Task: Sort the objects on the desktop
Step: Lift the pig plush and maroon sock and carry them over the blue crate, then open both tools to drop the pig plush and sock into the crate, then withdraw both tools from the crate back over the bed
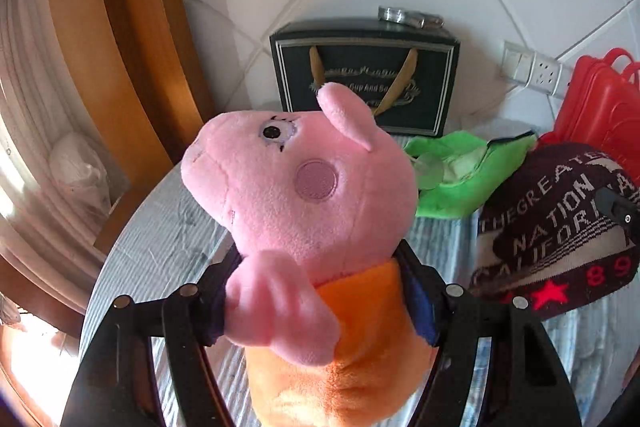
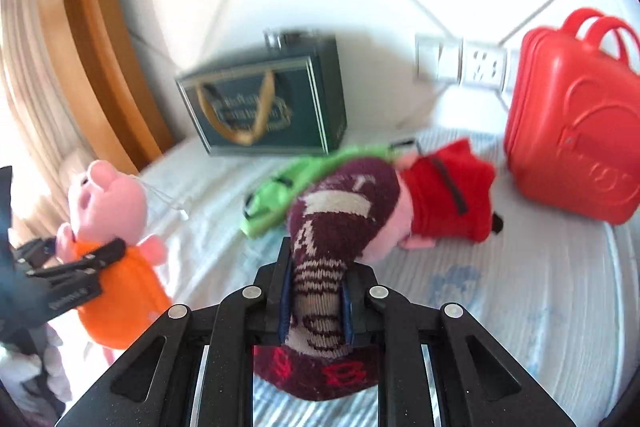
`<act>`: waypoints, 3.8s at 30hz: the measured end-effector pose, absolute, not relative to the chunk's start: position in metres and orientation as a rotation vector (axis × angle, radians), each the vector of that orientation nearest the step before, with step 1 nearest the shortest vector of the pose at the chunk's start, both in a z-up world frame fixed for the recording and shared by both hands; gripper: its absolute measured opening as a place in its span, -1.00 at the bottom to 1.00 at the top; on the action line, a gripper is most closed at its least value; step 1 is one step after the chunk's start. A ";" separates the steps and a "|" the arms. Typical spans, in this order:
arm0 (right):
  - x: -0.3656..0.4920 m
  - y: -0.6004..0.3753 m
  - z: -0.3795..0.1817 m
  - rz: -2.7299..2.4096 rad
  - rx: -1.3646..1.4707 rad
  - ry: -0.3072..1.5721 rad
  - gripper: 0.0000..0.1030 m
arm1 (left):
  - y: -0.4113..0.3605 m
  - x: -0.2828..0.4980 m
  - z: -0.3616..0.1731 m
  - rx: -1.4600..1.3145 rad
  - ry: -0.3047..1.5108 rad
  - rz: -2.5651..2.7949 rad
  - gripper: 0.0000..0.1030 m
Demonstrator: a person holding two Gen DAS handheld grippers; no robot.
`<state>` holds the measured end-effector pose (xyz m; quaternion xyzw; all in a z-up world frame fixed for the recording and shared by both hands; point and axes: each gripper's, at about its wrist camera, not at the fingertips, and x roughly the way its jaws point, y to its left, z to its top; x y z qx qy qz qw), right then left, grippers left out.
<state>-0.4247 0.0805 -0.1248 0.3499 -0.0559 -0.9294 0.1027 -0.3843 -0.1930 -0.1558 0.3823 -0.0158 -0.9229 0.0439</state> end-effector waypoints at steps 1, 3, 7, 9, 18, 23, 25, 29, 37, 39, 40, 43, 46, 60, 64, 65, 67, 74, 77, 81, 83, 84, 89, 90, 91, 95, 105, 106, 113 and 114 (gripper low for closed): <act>-0.414 0.083 -0.113 -2.759 0.987 -0.179 -0.64 | -0.189 -0.375 -0.145 1.137 -0.039 -2.843 0.36; -0.389 0.089 -0.089 -2.796 0.897 -0.186 -0.64 | -0.181 -0.357 -0.124 1.075 -0.039 -2.877 0.36; -0.343 0.101 -0.041 -2.898 0.720 -0.166 -0.64 | -0.165 -0.314 -0.086 0.978 -0.038 -2.933 0.35; -0.317 0.111 -0.019 -2.935 0.632 -0.178 -0.64 | -0.157 -0.295 -0.069 0.942 -0.042 -2.961 0.35; -0.207 0.171 0.049 -3.097 0.258 -0.211 -0.64 | -0.112 -0.213 -0.013 0.771 -0.055 -3.038 0.36; -0.161 0.205 0.070 -3.142 0.146 -0.190 -0.64 | -0.085 -0.178 -0.002 0.734 -0.043 -3.062 0.36; -0.144 0.216 0.074 -3.162 0.129 -0.183 -0.64 | -0.073 -0.163 0.001 0.729 -0.047 -3.076 0.35; -0.105 0.232 0.081 -3.211 0.091 -0.192 -0.64 | -0.053 -0.140 0.009 0.719 -0.073 -3.139 0.35; -0.026 0.254 0.110 -3.402 -0.014 -0.170 -0.64 | -0.004 -0.098 0.023 0.676 -0.098 -3.341 0.35; -0.009 0.264 0.115 -3.439 -0.050 -0.165 -0.64 | 0.015 -0.090 0.027 0.687 -0.113 -3.381 0.35; 0.001 0.269 0.118 -3.454 -0.068 -0.165 -0.64 | 0.028 -0.089 0.030 0.683 -0.125 -3.401 0.35; 0.023 0.293 0.123 -3.500 -0.094 -0.155 -0.64 | 0.070 -0.076 0.039 0.657 -0.146 -3.469 0.35; 0.044 0.323 0.128 -3.541 -0.115 -0.123 -0.64 | 0.117 -0.060 0.050 0.602 -0.157 -3.537 0.35; 0.139 0.524 0.139 -3.556 -0.113 0.246 -0.64 | 0.388 0.015 0.081 0.562 -0.036 -3.623 0.40; 0.141 0.577 0.131 -3.507 -0.034 0.193 -0.64 | 0.437 0.027 0.076 0.579 -0.132 -3.578 0.45; 0.138 0.587 0.127 -3.497 -0.020 0.176 -0.64 | 0.445 0.028 0.075 0.572 -0.155 -3.558 0.46; 0.129 0.603 0.120 -3.472 0.022 0.153 -0.64 | 0.458 0.030 0.074 0.586 -0.185 -3.531 0.60; 0.098 0.635 0.086 -3.379 0.281 0.060 -0.57 | 0.468 0.030 0.063 0.633 -0.241 -3.446 0.71; 0.094 0.641 0.077 -3.365 0.347 0.029 0.14 | 0.466 0.029 0.061 0.648 -0.234 -3.424 0.71; 0.104 0.646 0.074 -3.370 0.319 0.012 0.99 | 0.461 0.033 0.055 0.661 -0.227 -3.401 0.71; 0.110 0.647 0.072 -3.374 0.336 0.027 1.00 | 0.458 0.035 0.054 0.672 -0.213 -3.397 0.71; 0.114 0.647 0.071 -3.384 0.354 0.038 1.00 | 0.456 0.037 0.053 0.674 -0.209 -3.398 0.72; 0.141 0.652 0.071 -3.398 0.351 0.007 1.00 | 0.444 0.051 0.051 0.658 -0.195 -3.404 0.72; 0.145 0.651 0.071 -3.400 0.346 0.006 1.00 | 0.441 0.054 0.051 0.652 -0.191 -3.408 0.72; 0.149 0.649 0.071 -3.402 0.342 0.011 1.00 | 0.440 0.056 0.051 0.647 -0.188 -3.409 0.72; 0.159 0.637 0.072 -3.399 0.328 0.054 1.00 | 0.430 0.067 0.050 0.623 -0.189 -3.413 0.72; 0.151 0.596 0.078 -3.280 0.233 0.059 1.00 | 0.375 0.083 0.052 0.551 -0.171 -3.316 0.72; 0.148 0.590 0.078 -3.266 0.223 0.057 1.00 | 0.366 0.083 0.052 0.548 -0.163 -3.302 0.72; 0.130 0.539 0.085 -3.189 0.193 0.048 1.00 | 0.288 0.080 0.048 0.544 -0.079 -3.210 0.72; 0.127 0.530 0.086 -3.180 0.189 0.051 1.00 | 0.275 0.078 0.047 0.549 -0.064 -3.197 0.72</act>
